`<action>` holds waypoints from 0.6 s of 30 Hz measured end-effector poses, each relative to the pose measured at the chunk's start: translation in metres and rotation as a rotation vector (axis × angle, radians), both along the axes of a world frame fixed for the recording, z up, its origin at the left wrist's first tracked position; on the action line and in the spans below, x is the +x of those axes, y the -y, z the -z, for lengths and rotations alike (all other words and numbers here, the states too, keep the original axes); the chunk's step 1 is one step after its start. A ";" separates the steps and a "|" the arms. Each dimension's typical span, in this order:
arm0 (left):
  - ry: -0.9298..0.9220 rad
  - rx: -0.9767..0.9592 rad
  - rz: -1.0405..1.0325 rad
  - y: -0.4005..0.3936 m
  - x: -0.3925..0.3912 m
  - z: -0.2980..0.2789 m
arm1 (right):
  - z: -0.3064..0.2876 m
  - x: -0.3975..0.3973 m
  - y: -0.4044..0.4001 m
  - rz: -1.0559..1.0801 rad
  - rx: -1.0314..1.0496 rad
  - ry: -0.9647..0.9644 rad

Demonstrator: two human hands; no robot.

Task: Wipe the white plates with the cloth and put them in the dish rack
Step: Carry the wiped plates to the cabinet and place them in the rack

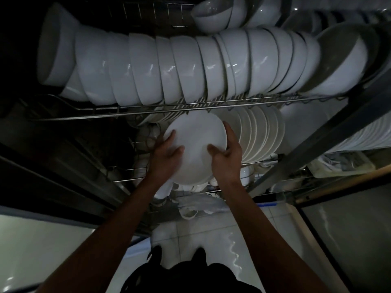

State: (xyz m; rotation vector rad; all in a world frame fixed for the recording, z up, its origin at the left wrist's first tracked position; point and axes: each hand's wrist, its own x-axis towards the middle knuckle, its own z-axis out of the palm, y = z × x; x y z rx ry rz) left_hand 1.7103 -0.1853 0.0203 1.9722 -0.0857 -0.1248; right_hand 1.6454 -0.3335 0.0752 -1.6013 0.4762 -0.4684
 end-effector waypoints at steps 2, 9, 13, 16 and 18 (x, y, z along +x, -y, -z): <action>0.126 0.170 0.015 0.008 -0.003 -0.003 | -0.001 0.002 0.001 0.026 0.012 0.023; 0.308 0.245 0.161 0.028 -0.018 0.011 | -0.004 0.015 0.002 0.074 -0.137 0.104; 0.251 0.176 0.279 0.036 -0.006 0.021 | 0.002 0.025 0.002 0.079 -0.291 0.118; 0.182 0.097 0.348 0.039 0.001 0.029 | 0.004 0.028 0.004 0.105 -0.365 0.112; 0.099 0.016 0.333 0.041 0.002 0.028 | 0.008 0.030 0.006 0.093 -0.402 0.111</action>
